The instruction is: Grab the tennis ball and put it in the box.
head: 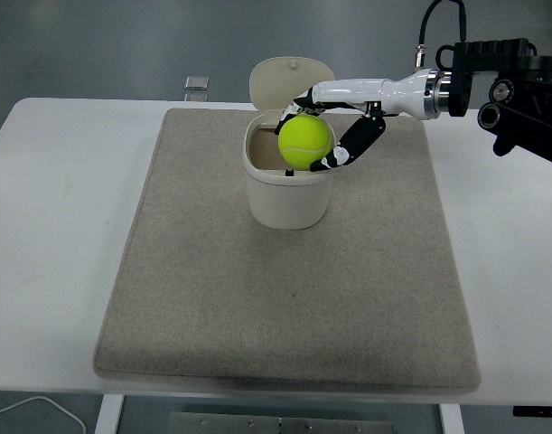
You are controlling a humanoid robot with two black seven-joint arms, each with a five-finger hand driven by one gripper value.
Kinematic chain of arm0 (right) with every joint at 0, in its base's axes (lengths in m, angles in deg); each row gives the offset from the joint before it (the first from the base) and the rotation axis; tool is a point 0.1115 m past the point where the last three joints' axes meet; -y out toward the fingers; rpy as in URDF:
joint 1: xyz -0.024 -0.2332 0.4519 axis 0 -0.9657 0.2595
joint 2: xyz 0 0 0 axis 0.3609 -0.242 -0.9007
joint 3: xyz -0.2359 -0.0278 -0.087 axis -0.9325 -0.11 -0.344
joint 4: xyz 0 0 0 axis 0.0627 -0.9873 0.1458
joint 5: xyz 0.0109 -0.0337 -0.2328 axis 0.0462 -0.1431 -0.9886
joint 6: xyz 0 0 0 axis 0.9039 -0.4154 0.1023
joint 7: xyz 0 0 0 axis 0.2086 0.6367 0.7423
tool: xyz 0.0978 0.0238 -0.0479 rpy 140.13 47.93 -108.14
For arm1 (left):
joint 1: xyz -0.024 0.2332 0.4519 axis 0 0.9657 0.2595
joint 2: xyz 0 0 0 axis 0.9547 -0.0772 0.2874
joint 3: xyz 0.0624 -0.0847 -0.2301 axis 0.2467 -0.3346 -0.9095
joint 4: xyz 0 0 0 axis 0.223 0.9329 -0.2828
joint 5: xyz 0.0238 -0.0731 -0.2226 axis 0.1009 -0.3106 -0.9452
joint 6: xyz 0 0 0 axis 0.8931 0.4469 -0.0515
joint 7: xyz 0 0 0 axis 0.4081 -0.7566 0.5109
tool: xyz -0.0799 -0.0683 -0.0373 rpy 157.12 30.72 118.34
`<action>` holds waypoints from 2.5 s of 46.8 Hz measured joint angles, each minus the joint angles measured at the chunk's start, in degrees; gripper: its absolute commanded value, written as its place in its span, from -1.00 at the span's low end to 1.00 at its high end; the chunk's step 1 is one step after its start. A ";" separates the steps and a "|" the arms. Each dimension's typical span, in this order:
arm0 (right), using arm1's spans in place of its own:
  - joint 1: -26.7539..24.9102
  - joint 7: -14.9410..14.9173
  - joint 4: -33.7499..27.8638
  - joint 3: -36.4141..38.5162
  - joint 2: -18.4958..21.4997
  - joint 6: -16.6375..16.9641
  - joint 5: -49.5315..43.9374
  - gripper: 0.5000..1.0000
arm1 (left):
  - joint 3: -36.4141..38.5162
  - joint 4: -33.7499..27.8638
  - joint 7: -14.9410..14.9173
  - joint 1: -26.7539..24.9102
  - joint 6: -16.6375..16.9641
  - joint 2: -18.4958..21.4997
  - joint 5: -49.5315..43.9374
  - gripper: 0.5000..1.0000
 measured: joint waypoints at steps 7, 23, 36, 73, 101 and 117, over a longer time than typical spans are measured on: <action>0.11 0.00 0.00 -0.12 -0.15 -0.02 0.00 0.48 | 0.00 0.00 0.00 0.00 0.00 0.00 0.00 0.96; 0.72 0.00 0.19 0.22 -1.13 1.61 1.15 0.57 | 0.00 0.00 0.00 0.00 0.00 0.00 -0.03 0.97; 2.10 0.06 0.62 1.65 -3.58 13.77 7.95 0.57 | -0.01 0.00 0.00 0.00 0.00 0.00 -0.02 0.97; -3.96 8.26 -8.88 1.70 -10.59 16.58 32.25 0.57 | -0.03 0.00 0.00 0.00 0.00 0.00 -0.04 0.97; -12.15 14.42 -11.91 1.90 -6.31 1.90 61.26 0.57 | -0.02 0.00 0.00 0.00 0.00 0.00 0.00 0.97; -13.36 15.90 -12.73 1.92 -4.46 -0.70 74.53 0.58 | -0.03 0.00 0.00 0.00 0.00 0.00 0.00 0.97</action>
